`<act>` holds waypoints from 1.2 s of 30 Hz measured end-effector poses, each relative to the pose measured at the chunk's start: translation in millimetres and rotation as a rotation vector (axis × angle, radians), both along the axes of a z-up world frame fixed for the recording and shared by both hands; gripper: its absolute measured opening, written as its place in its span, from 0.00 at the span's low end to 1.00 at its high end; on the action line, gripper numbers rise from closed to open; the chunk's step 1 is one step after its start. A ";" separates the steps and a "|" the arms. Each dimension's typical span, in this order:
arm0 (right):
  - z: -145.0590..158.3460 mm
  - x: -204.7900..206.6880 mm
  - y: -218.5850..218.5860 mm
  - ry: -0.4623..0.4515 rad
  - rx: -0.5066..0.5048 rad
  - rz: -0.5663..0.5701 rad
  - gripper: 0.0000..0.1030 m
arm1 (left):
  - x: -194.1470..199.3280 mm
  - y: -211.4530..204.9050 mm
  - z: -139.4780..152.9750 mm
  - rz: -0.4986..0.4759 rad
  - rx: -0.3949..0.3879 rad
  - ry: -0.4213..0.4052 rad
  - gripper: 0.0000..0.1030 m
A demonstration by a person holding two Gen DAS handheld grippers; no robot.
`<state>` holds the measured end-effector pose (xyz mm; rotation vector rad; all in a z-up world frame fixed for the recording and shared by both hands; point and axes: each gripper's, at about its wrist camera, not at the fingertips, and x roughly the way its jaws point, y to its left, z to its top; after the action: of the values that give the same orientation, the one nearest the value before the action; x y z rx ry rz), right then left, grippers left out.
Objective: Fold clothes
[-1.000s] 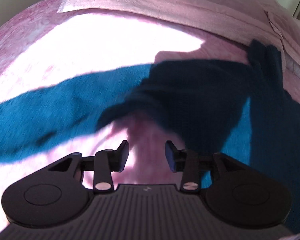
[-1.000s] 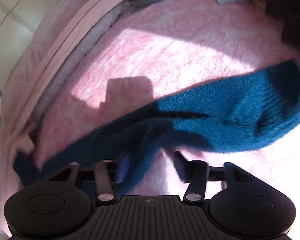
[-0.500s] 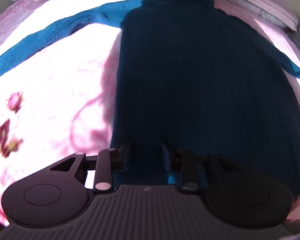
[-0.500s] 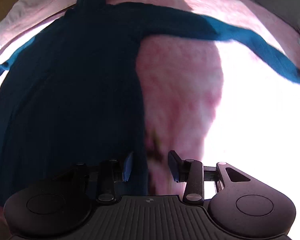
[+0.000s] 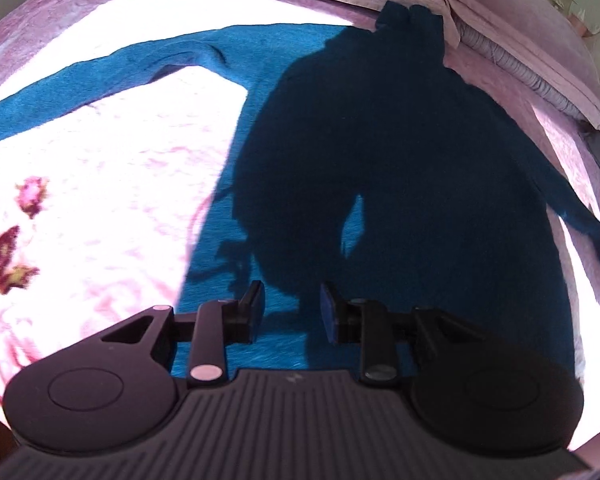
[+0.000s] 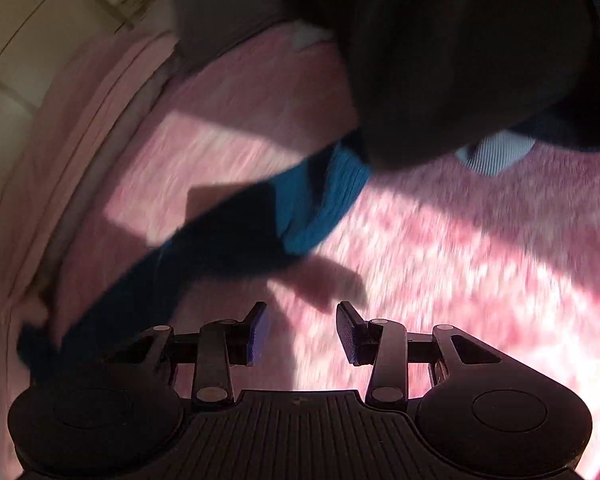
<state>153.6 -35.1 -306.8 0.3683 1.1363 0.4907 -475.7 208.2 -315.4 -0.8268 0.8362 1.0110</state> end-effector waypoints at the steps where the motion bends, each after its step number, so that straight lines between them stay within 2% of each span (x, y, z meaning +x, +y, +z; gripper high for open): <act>1: -8.7 16.0 2.2 0.007 0.011 -0.042 0.40 | 7.3 0.4 -2.3 0.009 -0.001 -0.004 0.25; 3: -27.9 38.5 7.6 0.034 0.016 -0.097 0.39 | 20.7 1.6 -7.1 0.028 -0.007 -0.012 0.25; 4: -32.0 46.0 12.3 0.031 0.013 -0.107 0.33 | 25.2 2.9 -10.1 0.042 -0.016 -0.019 0.25; 5: -25.4 46.3 23.5 -0.010 -0.015 -0.063 0.11 | 28.8 3.6 -11.9 0.052 -0.021 -0.025 0.25; 7: -3.1 41.9 54.1 -0.148 -0.101 0.112 0.10 | 34.9 3.0 -10.6 0.056 -0.019 -0.028 0.25; 9: 29.5 38.5 74.8 -0.348 -0.141 0.237 0.10 | 46.8 5.2 -7.1 0.045 -0.005 -0.019 0.25; 10: 40.5 42.7 77.9 -0.415 -0.149 0.256 0.10 | 51.4 7.5 -6.1 0.042 0.002 -0.012 0.25; 13: 53.9 78.2 82.3 -0.507 -0.160 0.258 0.10 | 53.6 11.8 -9.1 0.046 -0.003 0.001 0.27; 16: 31.0 93.5 84.0 -0.423 -0.246 0.283 0.11 | 48.3 16.3 -23.1 0.077 -0.044 0.017 0.27; 18: 22.8 87.3 85.7 -0.437 -0.308 0.302 0.12 | 40.1 17.8 -30.3 0.098 -0.065 0.033 0.27; 19: 18.6 84.2 86.6 -0.445 -0.339 0.311 0.15 | 35.1 19.4 -31.2 0.109 -0.065 0.041 0.28; 21: 10.4 77.9 88.4 -0.459 -0.400 0.330 0.28 | 23.5 23.6 -31.9 0.134 -0.062 0.054 0.29; 25: -6.1 65.5 91.9 -0.487 -0.524 0.367 0.46 | -24.8 46.6 -19.0 0.239 -0.006 0.052 0.35; 27: 6.0 56.0 92.1 -0.541 -0.496 0.301 0.51 | -61.7 63.9 -11.3 0.338 0.034 0.053 0.36; 28: 15.5 48.9 89.2 -0.568 -0.480 0.255 0.62 | -80.7 72.7 -8.0 0.393 0.054 0.053 0.39; 29: 22.1 41.3 84.4 -0.561 -0.455 0.215 0.68 | -100.5 81.6 -5.3 0.452 0.072 0.049 0.44; 33: 34.2 11.8 64.1 -0.379 -0.311 0.103 0.68 | -186.6 117.9 -5.0 0.718 0.105 -0.016 0.48; 36: 27.1 -30.9 59.0 -0.258 -0.260 0.124 0.68 | -239.8 145.2 -17.6 0.865 0.098 -0.069 0.50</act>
<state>122.8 23.9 -279.7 0.0074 0.9600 0.4767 -715.5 353.4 -333.0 -1.1620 0.3412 1.7469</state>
